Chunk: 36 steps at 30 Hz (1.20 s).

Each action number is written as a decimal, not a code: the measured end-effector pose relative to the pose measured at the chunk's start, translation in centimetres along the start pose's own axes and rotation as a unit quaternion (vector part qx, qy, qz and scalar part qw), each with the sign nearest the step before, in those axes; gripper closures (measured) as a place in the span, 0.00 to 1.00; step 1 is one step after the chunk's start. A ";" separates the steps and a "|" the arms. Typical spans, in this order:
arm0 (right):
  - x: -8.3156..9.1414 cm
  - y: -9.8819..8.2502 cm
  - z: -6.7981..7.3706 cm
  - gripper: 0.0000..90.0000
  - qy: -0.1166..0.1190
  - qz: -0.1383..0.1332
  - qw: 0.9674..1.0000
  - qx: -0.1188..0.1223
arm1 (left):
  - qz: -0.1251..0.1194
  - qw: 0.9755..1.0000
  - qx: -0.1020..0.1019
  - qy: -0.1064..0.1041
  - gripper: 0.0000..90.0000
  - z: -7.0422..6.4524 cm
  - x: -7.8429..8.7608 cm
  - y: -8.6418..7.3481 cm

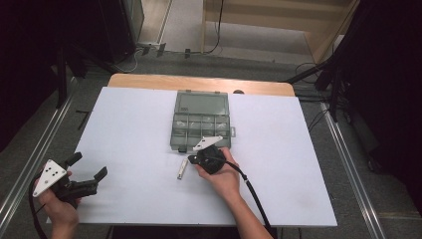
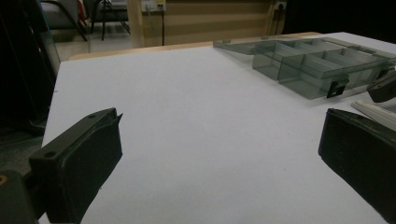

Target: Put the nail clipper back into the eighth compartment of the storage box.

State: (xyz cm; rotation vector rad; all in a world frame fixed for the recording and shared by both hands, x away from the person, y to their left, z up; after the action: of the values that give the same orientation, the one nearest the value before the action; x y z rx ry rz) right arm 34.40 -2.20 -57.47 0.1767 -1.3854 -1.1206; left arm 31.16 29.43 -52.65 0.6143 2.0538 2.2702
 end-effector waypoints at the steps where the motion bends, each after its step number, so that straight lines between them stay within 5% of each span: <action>1: -0.2 0.0 0.0 1.00 0.000 0.001 1.000 -0.001 | 0.000 1.000 0.000 0.000 0.00 0.0 0.0 0.0; 36: -4.8 2.9 3.2 1.00 0.049 0.013 0.998 0.042 | 0.002 1.000 -0.003 -0.003 0.00 -0.2 -0.2 0.0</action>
State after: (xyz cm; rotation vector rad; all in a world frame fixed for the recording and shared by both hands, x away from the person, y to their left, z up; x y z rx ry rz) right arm 34.25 4.27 -57.93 0.2701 -1.3441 -1.0194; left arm 31.24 29.24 -52.72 0.6260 2.0450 2.2719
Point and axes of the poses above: each handheld gripper's, and its own axes: x roughly backward along the jaws, y roughly out of its top, z roughly to its left, the point moved 9 cm from there along -x, roughly forward along the jaws, and after that the axes turned 14 degrees about y, right-handed, at the moved point
